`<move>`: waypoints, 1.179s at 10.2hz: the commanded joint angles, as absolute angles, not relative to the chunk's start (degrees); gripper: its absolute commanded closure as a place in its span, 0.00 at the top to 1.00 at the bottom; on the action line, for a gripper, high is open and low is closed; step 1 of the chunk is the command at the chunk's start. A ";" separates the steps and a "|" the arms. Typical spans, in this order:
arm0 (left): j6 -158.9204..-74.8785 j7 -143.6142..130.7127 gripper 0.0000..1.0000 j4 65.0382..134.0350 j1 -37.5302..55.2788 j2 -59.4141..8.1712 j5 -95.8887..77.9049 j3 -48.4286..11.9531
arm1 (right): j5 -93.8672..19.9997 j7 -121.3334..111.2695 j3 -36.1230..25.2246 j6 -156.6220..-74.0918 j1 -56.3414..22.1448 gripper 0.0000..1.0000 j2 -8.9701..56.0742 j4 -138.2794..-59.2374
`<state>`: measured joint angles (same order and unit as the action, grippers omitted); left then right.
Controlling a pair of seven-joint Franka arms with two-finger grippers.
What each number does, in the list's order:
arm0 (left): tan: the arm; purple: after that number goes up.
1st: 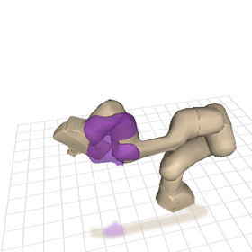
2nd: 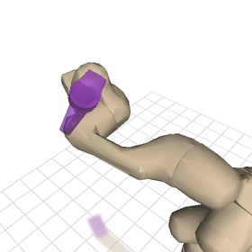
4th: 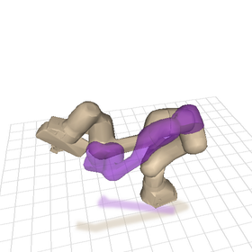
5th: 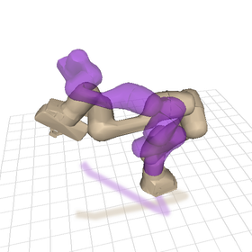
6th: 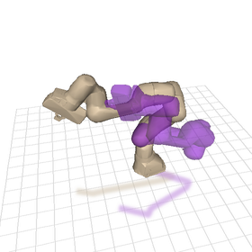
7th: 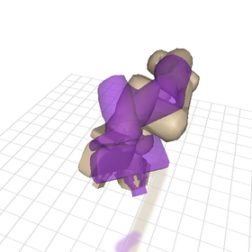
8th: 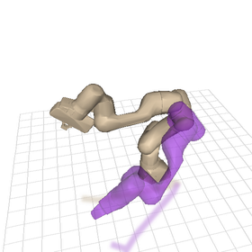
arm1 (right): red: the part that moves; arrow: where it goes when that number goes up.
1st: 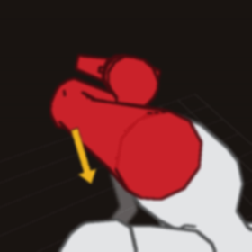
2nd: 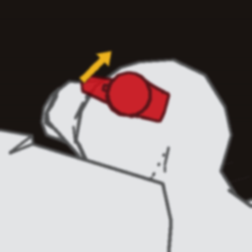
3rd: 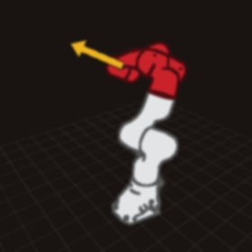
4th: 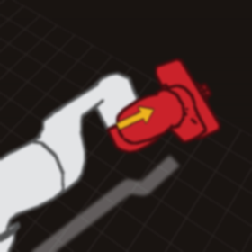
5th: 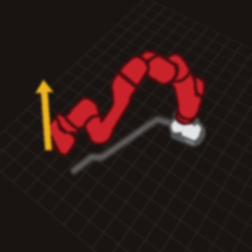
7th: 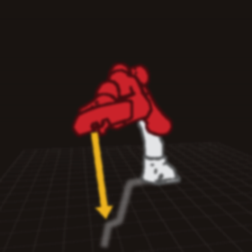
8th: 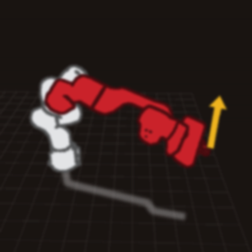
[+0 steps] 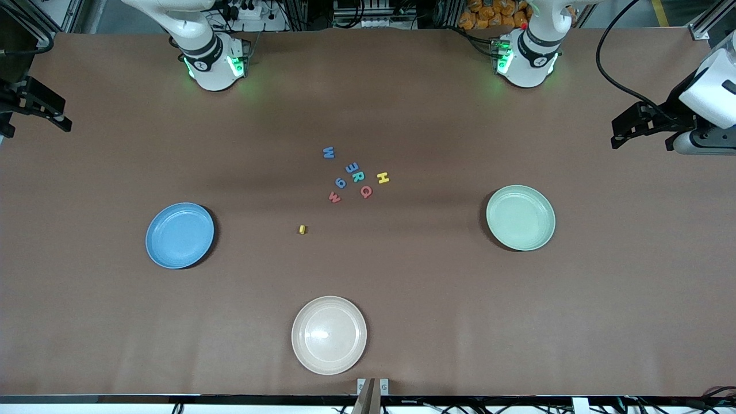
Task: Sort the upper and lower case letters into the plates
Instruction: 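Reach both grippers from rest toward the scattered foam letters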
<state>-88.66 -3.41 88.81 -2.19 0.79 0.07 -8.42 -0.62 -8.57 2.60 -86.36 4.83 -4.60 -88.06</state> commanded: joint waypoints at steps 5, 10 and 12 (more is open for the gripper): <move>-88.86 -2.46 1.00 88.86 -1.50 0.97 -1.05 -7.74 | 0.00 -8.70 2.90 -85.34 4.92 1.00 -3.78 -86.40; -88.86 -6.04 1.00 90.09 2.88 0.10 -1.49 -8.78 | -0.09 -8.53 2.99 -85.34 4.92 1.00 -2.90 -86.57; -90.08 -9.22 1.00 90.09 6.66 -3.15 -2.63 -9.93 | -0.96 -7.57 2.99 -85.08 5.18 1.00 -1.15 -86.84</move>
<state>-88.91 -7.22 90.20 4.38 -0.90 -1.19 -9.63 -0.69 -8.44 2.72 -86.14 4.78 -3.11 -88.04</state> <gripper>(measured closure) 0.000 0.000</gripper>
